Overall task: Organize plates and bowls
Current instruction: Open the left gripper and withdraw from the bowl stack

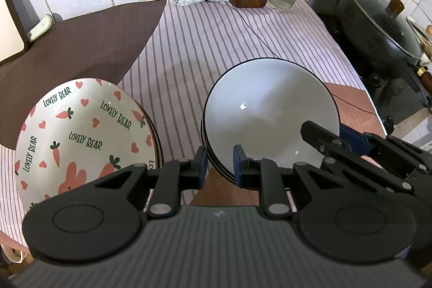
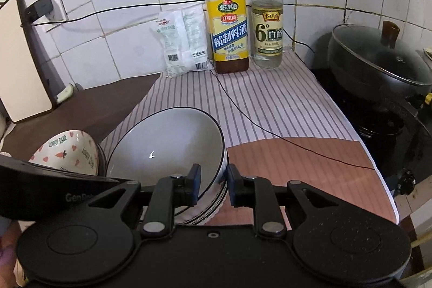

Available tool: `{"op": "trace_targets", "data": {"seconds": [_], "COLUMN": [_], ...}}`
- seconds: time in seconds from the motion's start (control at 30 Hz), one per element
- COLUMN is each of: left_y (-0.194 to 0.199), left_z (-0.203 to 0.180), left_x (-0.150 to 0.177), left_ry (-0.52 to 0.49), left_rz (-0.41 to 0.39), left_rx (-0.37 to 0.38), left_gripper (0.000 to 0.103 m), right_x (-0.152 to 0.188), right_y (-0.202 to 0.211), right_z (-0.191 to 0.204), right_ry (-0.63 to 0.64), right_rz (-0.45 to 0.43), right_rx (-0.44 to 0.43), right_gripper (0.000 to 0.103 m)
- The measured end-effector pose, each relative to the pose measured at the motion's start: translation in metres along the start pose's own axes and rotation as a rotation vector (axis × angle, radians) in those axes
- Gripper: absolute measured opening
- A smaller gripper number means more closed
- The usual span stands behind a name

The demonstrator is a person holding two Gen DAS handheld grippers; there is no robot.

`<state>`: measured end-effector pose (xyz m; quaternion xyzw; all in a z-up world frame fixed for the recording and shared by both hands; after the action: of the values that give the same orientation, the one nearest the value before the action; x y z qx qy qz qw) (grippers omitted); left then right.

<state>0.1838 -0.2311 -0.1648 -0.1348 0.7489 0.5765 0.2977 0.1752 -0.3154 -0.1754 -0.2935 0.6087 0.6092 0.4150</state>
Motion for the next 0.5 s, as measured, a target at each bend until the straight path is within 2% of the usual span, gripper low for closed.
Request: {"op": "trace_targets", "data": {"seconds": [0.03, 0.17, 0.3, 0.5], "left_y": [0.000, 0.003, 0.011, 0.029], "left_z": [0.000, -0.001, -0.003, -0.004], "left_x": [0.000, 0.002, 0.000, 0.001], "left_ry": [0.003, 0.002, -0.008, 0.006], "left_rz": [-0.002, -0.013, -0.021, -0.042], "left_rx": [0.000, 0.005, 0.010, 0.047], "left_gripper": [0.019, 0.020, 0.025, 0.031], "right_x": [0.000, 0.002, 0.001, 0.005], "right_y": [0.000, 0.007, 0.028, 0.057], "right_z": [0.000, -0.004, -0.008, -0.008], "right_ry": [0.004, 0.017, -0.012, 0.122], "right_rz": [0.001, -0.016, -0.042, -0.096], "right_rx": [-0.003, -0.006, -0.081, -0.096], "right_gripper": [0.023, 0.036, 0.040, 0.045]}}
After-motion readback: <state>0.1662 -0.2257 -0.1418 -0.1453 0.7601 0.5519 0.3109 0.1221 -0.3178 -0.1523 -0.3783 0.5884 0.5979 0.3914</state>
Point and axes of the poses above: each gripper's, at about its wrist camera, not at the fingertips, and y roughly against the way its jaws point, z to its left, x to its underside, the point moved 7 cm from there along -y, roughly the way its jaws point, and after that the axes turned 9 degrees about -z, right-handed, at the moved point
